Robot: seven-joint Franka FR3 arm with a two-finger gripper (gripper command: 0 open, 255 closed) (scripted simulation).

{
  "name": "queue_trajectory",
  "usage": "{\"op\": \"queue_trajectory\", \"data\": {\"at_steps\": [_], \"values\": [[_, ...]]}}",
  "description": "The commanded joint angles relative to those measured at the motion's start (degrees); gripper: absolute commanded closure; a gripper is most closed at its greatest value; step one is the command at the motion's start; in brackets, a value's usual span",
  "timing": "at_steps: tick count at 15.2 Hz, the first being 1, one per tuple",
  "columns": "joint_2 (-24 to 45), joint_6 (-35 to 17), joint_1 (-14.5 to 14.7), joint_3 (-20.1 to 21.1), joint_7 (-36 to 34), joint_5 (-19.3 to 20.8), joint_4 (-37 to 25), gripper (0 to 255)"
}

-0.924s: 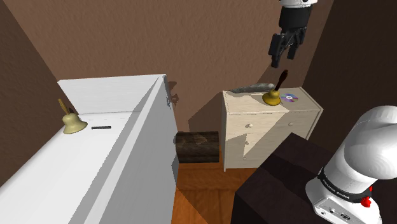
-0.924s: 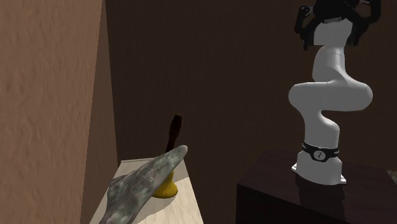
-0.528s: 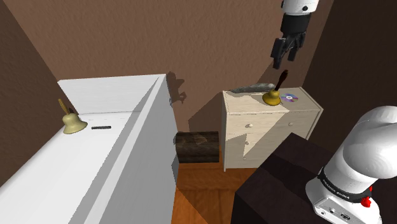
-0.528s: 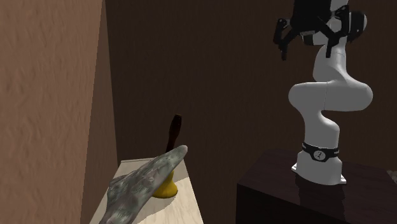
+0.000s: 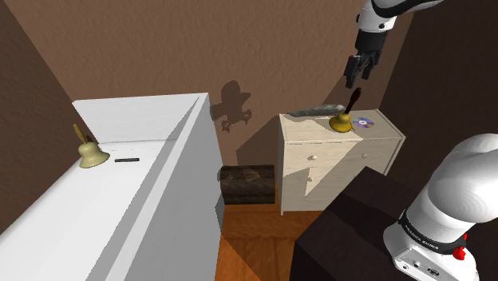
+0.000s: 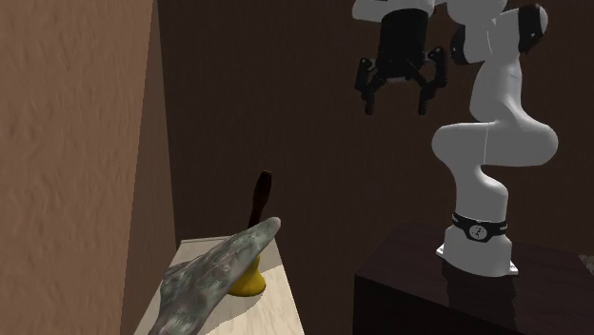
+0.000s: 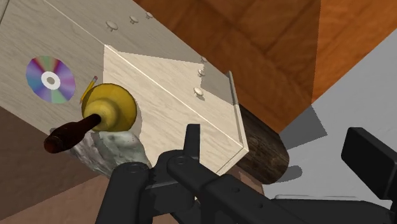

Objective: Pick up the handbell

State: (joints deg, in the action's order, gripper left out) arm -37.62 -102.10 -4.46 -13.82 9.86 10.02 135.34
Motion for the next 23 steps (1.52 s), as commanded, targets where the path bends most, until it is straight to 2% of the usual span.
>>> {"op": "queue_trajectory", "data": {"at_steps": [1, 6, 11, 15, 20, 23], "values": [[2.1, -2.7, -0.6, -2.5, 2.4, 0.9, -0.3, 0], [8.9, -9.4, -1.1, -8.6, 8.2, 1.7, -2.2, 0], [17.3, -15.7, -0.9, -14.8, 14.8, 0.0, -5.9, 0], [25.2, -20.0, -0.4, -19.7, 21.3, -4.1, -10.1, 0], [36.7, -23.5, -0.6, -24.7, 31.1, -13.1, -17.1, 0], [37.7, -25.7, -0.9, -24.6, 31.8, -14.0, -15.6, 0]]}}
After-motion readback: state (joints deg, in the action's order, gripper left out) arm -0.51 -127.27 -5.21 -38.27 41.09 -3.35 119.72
